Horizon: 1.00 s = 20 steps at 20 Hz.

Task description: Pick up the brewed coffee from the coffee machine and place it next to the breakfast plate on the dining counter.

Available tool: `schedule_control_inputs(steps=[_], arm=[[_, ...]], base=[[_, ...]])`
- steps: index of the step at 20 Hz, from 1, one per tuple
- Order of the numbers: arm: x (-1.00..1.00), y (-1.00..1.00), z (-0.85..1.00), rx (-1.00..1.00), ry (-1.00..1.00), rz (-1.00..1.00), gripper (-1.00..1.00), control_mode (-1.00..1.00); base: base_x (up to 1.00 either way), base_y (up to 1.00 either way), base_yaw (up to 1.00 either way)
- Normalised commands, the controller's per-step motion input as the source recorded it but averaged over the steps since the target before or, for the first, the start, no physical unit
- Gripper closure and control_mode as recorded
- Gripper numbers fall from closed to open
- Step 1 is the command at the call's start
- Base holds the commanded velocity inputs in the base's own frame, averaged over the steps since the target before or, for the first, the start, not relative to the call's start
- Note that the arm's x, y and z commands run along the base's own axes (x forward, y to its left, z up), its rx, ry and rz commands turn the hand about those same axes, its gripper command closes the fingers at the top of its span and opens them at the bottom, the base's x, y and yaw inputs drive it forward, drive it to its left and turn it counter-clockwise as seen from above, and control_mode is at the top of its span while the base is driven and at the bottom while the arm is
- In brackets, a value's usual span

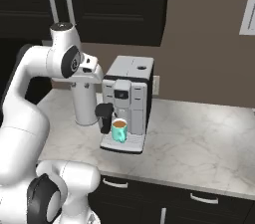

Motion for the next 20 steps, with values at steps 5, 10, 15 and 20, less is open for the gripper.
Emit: schedule_control_inputs(steps=[5,10,15,20], arm=[[-0.47,-0.21,0.0,0.01,-0.11,0.0,-1.0,-1.0],[-0.99,-0.92,-0.17,0.1,-0.5,-0.03,-1.0,-1.0],[-0.92,-0.99,-0.6,0.18,-0.3,-0.01,-1.0,-1.0],[-0.1,-0.46,-0.74,0.02,-0.24,0.12,-1.0,-1.0]], base=[[0.0,0.0,0.0],[0.0,0.0,0.0],[0.0,0.0,0.0],[0.0,0.0,0.0]])
